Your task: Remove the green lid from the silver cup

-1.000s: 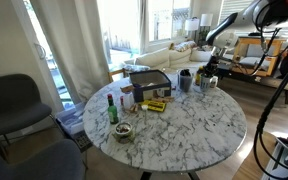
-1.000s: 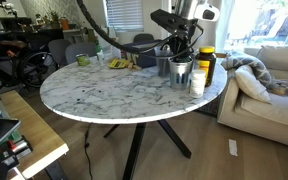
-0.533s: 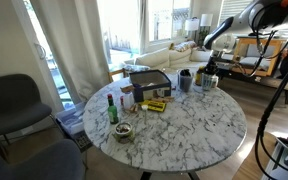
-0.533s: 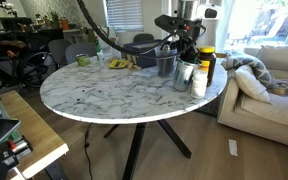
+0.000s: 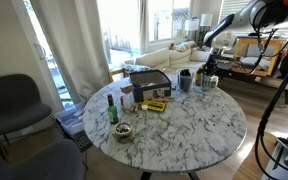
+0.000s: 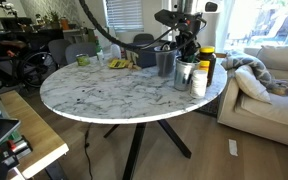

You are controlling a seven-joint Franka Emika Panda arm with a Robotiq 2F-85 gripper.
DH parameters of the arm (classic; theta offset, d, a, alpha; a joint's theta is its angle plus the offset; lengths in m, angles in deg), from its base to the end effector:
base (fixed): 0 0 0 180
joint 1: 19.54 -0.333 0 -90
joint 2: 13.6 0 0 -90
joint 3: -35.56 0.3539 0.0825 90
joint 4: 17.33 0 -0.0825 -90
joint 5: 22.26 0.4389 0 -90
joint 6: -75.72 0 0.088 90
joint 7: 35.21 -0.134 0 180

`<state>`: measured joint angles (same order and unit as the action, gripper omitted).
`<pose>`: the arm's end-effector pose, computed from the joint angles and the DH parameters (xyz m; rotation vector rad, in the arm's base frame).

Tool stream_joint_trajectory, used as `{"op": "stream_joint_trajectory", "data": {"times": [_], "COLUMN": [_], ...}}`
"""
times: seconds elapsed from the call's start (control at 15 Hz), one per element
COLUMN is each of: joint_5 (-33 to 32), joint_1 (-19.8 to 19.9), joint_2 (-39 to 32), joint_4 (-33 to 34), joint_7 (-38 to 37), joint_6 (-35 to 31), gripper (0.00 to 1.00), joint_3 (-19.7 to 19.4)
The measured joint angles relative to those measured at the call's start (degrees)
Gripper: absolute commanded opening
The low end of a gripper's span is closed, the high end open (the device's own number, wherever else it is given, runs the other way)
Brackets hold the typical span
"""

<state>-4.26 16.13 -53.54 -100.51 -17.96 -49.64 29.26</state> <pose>0.6149 -0.5089 0.2539 -2.8668 0.8572 -0.2001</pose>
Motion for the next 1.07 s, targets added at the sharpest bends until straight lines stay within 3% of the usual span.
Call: {"op": "stream_joint_trajectory", "data": {"times": [0.6, 1.07], "joint_5": [2.05, 2.13], "joint_1": [0.44, 0.5], "joint_2": [5.46, 4.33], "joint_4": [-1.41, -1.57], "joint_7": [4.43, 1.5], "joint_6": [4.83, 6.05], "gripper": [0.0, 0.01], "joint_3": [0.77, -0.47]}}
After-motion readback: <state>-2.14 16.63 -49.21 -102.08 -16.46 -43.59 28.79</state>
